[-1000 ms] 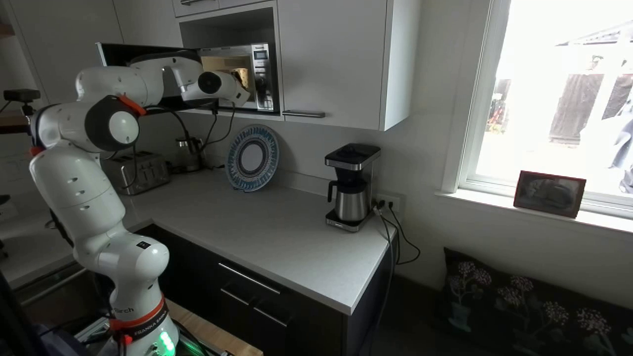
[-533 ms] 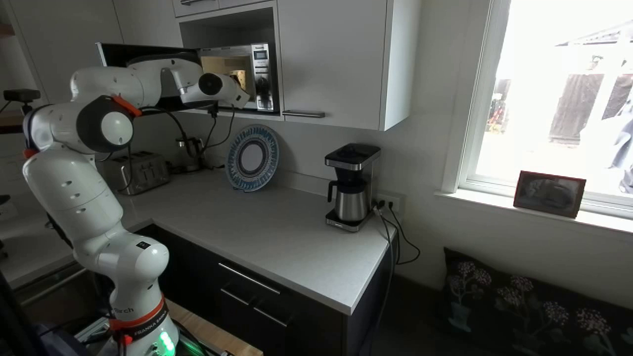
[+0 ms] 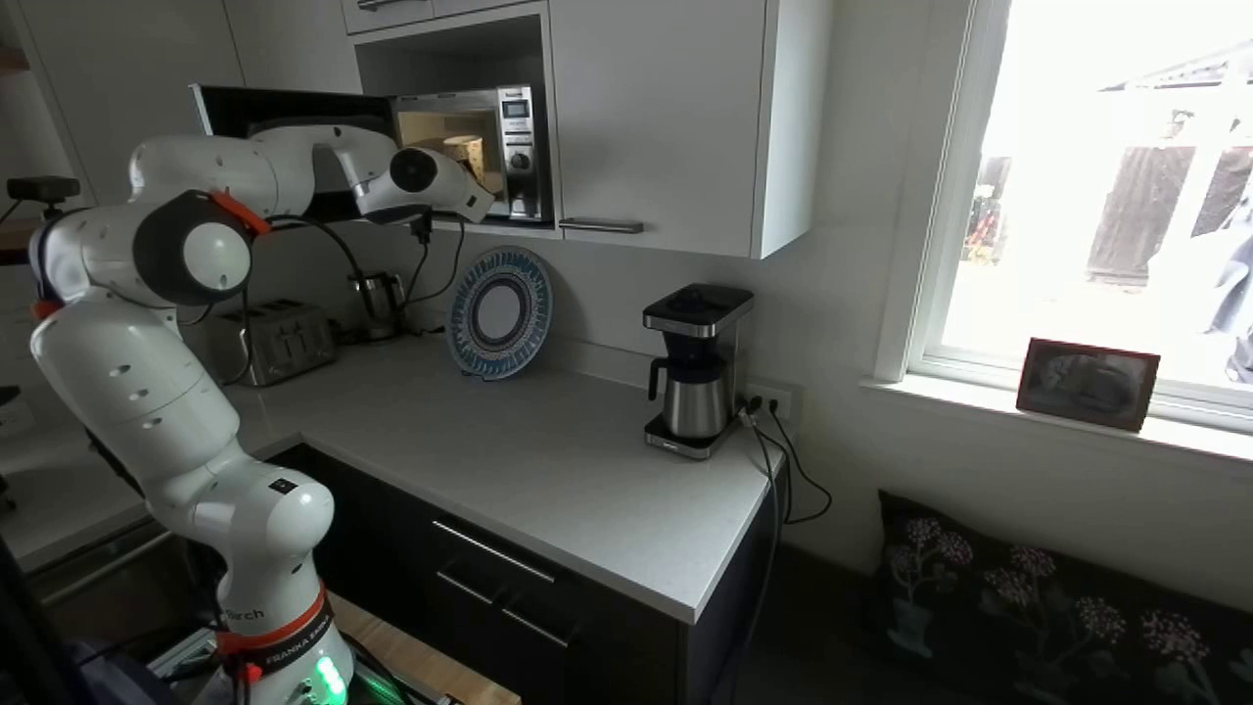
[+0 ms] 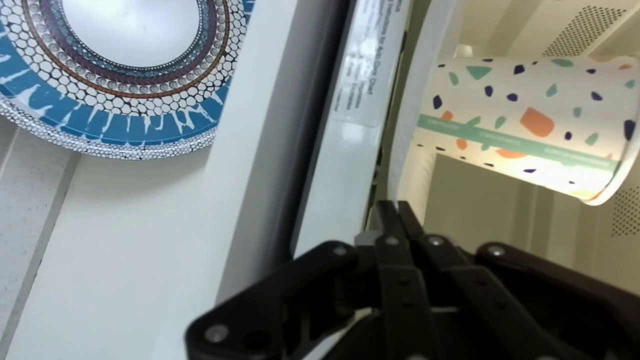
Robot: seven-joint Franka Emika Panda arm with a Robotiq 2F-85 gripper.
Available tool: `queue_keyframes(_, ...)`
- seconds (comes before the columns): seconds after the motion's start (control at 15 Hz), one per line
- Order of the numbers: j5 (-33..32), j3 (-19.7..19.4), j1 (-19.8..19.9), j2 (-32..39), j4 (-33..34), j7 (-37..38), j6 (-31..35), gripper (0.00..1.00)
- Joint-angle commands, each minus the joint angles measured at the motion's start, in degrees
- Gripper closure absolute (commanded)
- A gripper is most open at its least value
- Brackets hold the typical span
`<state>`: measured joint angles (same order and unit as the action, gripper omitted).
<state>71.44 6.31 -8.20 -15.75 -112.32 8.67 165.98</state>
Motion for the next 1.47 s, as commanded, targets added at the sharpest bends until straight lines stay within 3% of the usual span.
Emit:
queue_keyframes(0.0,-0.5,-0.1,0.3,-1.4,-1.3,1.1,-0.7,0.68)
queue_keyframes(0.07,-0.3,0.0,0.2,-1.2,-1.0,0.9,-0.2,0.81)
queue_keyframes(0.2,0.0,0.0,0.2,-1.1,-0.6,0.6,0.0,0.83)
queue_keyframes(0.27,0.1,0.0,0.1,-1.1,-0.5,0.5,0.0,0.74)
queue_keyframes(0.33,0.2,-0.1,0.1,-1.1,-0.5,0.4,0.0,0.55)
queue_keyframes(0.8,2.0,-0.2,-0.6,0.0,1.2,-0.9,0.1,0.03)
queue_keyframes(0.87,2.6,-0.3,-0.8,0.4,1.8,-1.3,0.2,0.00)
queue_keyframes(1.2,4.5,-0.5,-1.1,2.6,5.1,-3.0,-0.7,0.02)
queue_keyframes(1.33,4.8,-0.5,-1.1,3.2,5.8,-3.2,-0.9,0.29)
queue_keyframes(1.4,5.1,-0.6,-1.0,3.5,6.1,-3.3,-1.1,0.36)
